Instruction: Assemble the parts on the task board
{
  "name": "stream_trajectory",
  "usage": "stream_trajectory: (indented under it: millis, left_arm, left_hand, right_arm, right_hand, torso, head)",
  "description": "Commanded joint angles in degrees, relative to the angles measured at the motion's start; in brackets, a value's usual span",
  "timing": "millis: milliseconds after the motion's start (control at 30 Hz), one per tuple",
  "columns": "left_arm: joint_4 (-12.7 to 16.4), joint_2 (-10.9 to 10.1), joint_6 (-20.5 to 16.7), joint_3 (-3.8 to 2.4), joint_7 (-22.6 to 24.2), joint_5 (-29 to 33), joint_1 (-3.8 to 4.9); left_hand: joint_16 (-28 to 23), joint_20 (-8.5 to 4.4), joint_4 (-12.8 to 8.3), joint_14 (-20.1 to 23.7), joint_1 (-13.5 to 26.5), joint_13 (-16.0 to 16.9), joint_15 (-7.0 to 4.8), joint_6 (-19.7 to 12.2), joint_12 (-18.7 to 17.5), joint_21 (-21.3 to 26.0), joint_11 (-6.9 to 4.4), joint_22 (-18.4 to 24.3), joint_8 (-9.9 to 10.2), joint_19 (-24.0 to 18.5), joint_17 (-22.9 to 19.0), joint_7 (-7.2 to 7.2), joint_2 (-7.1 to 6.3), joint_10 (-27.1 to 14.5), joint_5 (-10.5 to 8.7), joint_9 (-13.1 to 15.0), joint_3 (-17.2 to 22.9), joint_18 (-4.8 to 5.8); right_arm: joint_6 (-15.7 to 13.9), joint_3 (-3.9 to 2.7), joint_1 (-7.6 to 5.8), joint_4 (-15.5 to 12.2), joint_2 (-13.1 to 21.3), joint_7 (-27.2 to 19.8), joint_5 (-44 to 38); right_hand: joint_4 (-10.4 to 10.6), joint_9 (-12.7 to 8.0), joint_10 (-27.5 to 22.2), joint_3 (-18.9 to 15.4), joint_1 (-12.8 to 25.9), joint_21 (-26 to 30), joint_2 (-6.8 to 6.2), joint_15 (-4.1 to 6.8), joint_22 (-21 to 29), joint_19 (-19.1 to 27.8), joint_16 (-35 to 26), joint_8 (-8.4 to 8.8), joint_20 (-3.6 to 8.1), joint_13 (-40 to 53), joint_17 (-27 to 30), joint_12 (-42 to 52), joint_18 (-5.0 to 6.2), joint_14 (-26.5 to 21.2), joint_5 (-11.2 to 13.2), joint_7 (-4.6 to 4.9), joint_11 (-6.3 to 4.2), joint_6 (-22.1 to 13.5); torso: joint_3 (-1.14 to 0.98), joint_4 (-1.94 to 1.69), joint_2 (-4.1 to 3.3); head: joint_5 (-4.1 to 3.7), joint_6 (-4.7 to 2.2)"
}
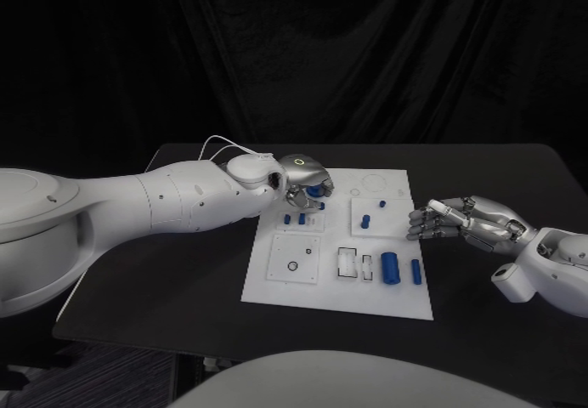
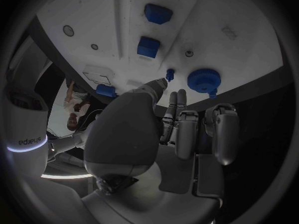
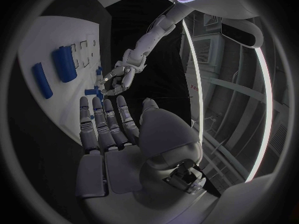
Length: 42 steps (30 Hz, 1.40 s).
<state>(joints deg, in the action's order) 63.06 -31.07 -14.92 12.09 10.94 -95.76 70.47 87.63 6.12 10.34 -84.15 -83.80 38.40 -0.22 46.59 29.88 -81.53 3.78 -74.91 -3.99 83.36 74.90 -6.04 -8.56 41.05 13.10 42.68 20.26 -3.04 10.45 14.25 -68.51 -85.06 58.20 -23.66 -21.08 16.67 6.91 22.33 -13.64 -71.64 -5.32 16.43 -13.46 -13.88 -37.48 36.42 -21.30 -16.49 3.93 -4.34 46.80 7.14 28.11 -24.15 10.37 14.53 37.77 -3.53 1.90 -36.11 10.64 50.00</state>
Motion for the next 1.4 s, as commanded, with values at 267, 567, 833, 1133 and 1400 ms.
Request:
stream_trajectory:
  millis: [267,567,833,1133,1400]
  left_arm:
    - [-0.9,0.6,2.8,-0.03,0.6,-0.5,-0.61]
    - [-1.3,0.9,3.2,-0.03,0.5,-0.5,-0.76]
    - [-1.5,1.0,2.4,-0.03,0.7,-0.5,-0.82]
    - [-2.2,1.6,2.1,-0.04,0.9,-0.5,-0.88]
    - [-3.0,2.2,2.3,-0.04,0.9,-0.5,-1.06]
  left_hand:
    - [-0.6,-0.40,-1.0,-2.1,0.1,-1.2,-0.51,0.1,-0.7,0.9,-0.13,-11.7,0.3,-0.7,7.8,0.14,0.45,1.3,0.59,-1.2,0.2,0.49]
    - [-0.7,-0.44,-1.4,-1.9,-0.2,-1.7,-0.54,0.5,-0.8,1.3,-0.18,-11.6,0.1,-0.9,7.4,0.09,0.73,1.5,1.22,-1.7,0.5,0.42]
    - [-0.7,-0.51,-2.1,-2.0,-0.7,-2.1,-0.62,0.9,-0.7,1.2,-0.33,-11.7,0.1,-0.8,7.6,0.32,1.21,2.5,2.16,-2.2,1.1,0.46]
    - [-0.8,-0.58,-2.5,-1.8,-0.9,-2.4,-0.72,0.9,-0.6,1.2,-0.43,-11.7,0.1,-0.8,7.2,0.83,1.52,3.2,2.62,-2.6,1.5,0.44]
    - [-0.9,-0.60,-2.6,-1.7,-0.9,-2.6,-0.73,0.9,-0.6,1.3,-0.44,-11.6,0.1,-0.9,7.0,0.98,1.68,3.4,2.81,-2.7,1.6,0.42]
  right_arm:
    - [-1.6,-0.05,0.01,-0.1,0.0,-6.1,0.0]
    - [-0.8,-0.05,0.01,0.1,-0.1,-8.0,0.4]
    - [-0.3,-0.05,0.01,0.1,-0.1,-6.9,0.5]
    - [0.1,-0.05,0.01,0.2,-0.3,-5.2,0.5]
    - [0.3,-0.05,0.01,0.3,-0.5,-4.0,0.5]
  right_hand:
    - [0.2,0.1,0.6,-0.2,0.3,-0.4,-0.31,0.13,0.2,-0.6,0.5,-0.19,-0.08,0.0,-0.1,0.1,0.11,0.7,-0.1,4.21,0.06,0.5]
    - [0.2,0.1,0.7,-0.5,0.7,-0.4,-0.39,0.10,0.3,-0.6,0.4,-0.22,-0.09,0.0,0.0,0.1,0.10,0.6,0.0,4.02,0.12,0.5]
    - [0.2,0.1,0.7,-0.6,0.8,-0.3,-0.27,0.09,0.3,-0.6,0.4,-0.23,-0.10,0.0,0.0,0.1,0.09,0.6,0.0,4.02,0.10,0.5]
    - [0.1,0.1,0.7,-0.5,0.9,-0.2,-0.03,0.07,0.4,-0.5,0.2,-0.22,-0.10,0.0,0.0,0.0,0.04,0.4,-0.1,4.18,0.00,0.5]
    - [0.0,0.1,0.6,-0.4,0.6,-0.2,0.08,0.07,0.5,-0.4,0.1,-0.22,-0.09,0.0,0.1,0.0,0.02,0.3,-0.3,4.29,-0.04,0.5]
  torso:
    - [0.00,0.03,0.03]
    - [0.00,0.01,0.02]
    - [0.02,-0.06,0.03]
    - [0.04,0.03,0.01]
    - [0.00,-0.02,0.02]
  head:
    - [-0.06,0.00]
    - [0.08,0.00]
    - [-0.17,0.00]
    - [0.13,0.00]
    - [0.15,0.00]
